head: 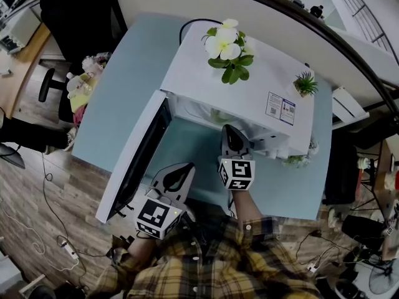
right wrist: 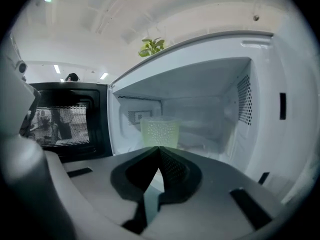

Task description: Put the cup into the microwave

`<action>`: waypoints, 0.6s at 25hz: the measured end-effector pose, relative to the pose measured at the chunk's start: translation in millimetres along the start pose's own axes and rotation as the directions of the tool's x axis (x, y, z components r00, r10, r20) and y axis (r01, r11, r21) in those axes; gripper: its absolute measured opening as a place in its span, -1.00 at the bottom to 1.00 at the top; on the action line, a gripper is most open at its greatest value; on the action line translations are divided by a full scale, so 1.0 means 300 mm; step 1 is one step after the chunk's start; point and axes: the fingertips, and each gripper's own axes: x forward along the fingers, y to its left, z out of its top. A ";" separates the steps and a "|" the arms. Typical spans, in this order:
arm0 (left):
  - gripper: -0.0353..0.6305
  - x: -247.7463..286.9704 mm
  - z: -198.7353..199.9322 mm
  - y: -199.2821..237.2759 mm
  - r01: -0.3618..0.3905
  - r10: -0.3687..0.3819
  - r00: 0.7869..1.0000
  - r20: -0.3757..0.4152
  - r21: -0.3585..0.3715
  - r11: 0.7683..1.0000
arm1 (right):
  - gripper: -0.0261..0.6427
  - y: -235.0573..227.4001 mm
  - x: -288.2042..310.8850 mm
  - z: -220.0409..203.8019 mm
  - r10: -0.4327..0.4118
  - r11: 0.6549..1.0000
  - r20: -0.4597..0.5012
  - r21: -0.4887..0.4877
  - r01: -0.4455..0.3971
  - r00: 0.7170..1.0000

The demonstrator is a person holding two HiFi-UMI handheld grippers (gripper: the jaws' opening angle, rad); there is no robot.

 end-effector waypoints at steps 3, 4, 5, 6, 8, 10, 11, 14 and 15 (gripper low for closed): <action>-0.92 0.000 0.018 0.008 -0.010 0.010 1.000 0.008 0.013 1.000 | -0.91 -0.005 -0.029 0.020 0.022 1.000 0.008 0.005 -0.022 1.000; -0.92 0.001 0.024 0.006 -0.010 0.010 1.000 0.010 0.018 1.000 | -0.91 -0.006 -0.042 0.029 0.032 0.999 0.012 0.007 -0.032 0.999; -0.92 0.002 0.032 0.003 -0.008 0.008 1.000 0.014 0.023 1.000 | -0.91 -0.009 -0.056 0.038 0.042 0.999 0.017 0.010 -0.042 0.999; -0.92 0.003 0.039 -0.001 -0.006 0.006 1.000 0.017 0.028 1.000 | -0.91 -0.012 -0.071 0.048 0.051 0.999 0.022 0.013 -0.051 0.998; -0.92 0.007 0.049 -0.012 -0.002 0.001 1.000 0.021 0.038 0.999 | -0.91 -0.022 -0.104 0.068 0.068 0.997 0.031 0.026 -0.069 0.997; -0.92 0.013 0.063 -0.027 0.007 -0.009 1.000 0.028 0.048 0.999 | -0.91 -0.032 -0.139 0.091 0.082 0.996 0.043 0.044 -0.084 0.996; -0.92 0.017 0.070 -0.036 0.013 -0.015 0.999 0.032 0.053 0.998 | -0.91 -0.036 -0.158 0.104 0.089 0.994 0.050 0.052 -0.091 0.995; -0.92 0.033 0.090 -0.064 0.033 -0.036 0.998 0.041 0.069 0.997 | -0.91 -0.047 -0.219 0.143 0.113 0.991 0.072 0.069 -0.118 0.991; -0.92 0.040 0.096 -0.075 0.041 -0.044 0.998 0.044 0.074 0.996 | -0.91 -0.051 -0.240 0.155 0.122 0.989 0.077 0.072 -0.127 0.990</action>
